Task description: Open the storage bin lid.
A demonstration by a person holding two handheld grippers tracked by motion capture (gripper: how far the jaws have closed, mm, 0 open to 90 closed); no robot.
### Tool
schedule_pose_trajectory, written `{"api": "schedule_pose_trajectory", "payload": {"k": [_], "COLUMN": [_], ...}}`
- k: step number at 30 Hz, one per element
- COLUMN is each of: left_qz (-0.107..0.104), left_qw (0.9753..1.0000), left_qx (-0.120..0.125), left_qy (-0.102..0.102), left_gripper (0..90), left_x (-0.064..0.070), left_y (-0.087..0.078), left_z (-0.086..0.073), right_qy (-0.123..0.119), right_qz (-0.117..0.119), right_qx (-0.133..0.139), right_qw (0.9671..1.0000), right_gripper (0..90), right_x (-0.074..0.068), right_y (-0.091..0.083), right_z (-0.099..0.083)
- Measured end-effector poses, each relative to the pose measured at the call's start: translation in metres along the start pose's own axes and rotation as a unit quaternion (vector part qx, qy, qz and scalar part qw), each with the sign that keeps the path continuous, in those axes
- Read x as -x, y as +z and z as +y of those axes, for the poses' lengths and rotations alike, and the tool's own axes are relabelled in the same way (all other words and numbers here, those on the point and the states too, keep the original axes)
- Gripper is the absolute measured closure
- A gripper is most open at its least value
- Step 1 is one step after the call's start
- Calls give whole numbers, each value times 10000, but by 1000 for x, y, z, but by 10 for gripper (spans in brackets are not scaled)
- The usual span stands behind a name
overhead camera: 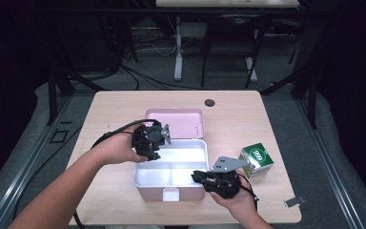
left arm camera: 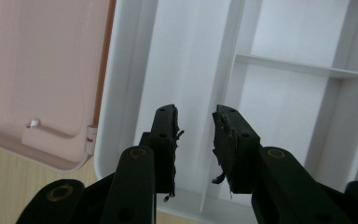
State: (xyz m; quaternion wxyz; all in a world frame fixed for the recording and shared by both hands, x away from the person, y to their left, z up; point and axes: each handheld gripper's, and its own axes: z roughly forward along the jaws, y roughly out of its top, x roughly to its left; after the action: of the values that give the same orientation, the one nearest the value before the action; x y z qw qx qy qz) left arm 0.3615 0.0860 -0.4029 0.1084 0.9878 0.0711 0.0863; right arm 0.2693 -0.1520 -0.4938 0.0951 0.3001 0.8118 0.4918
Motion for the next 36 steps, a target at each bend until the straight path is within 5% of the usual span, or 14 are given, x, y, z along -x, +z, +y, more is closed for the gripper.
{"api": "schedule_pose_trajectory", "payload": {"k": [36], "left_qz": [-304], "left_qw": [9959], "left_qx": [-664], "left_qy": [534], "left_gripper": [835], "left_x": [18], "left_y": [39], "left_z": [38], "right_qy": [0], "right_qz": [32], "right_qx": [55], "right_qw": [10000], "right_gripper": [802], "right_x": [-1], "right_y": [-1], "right_z": [-1]}}
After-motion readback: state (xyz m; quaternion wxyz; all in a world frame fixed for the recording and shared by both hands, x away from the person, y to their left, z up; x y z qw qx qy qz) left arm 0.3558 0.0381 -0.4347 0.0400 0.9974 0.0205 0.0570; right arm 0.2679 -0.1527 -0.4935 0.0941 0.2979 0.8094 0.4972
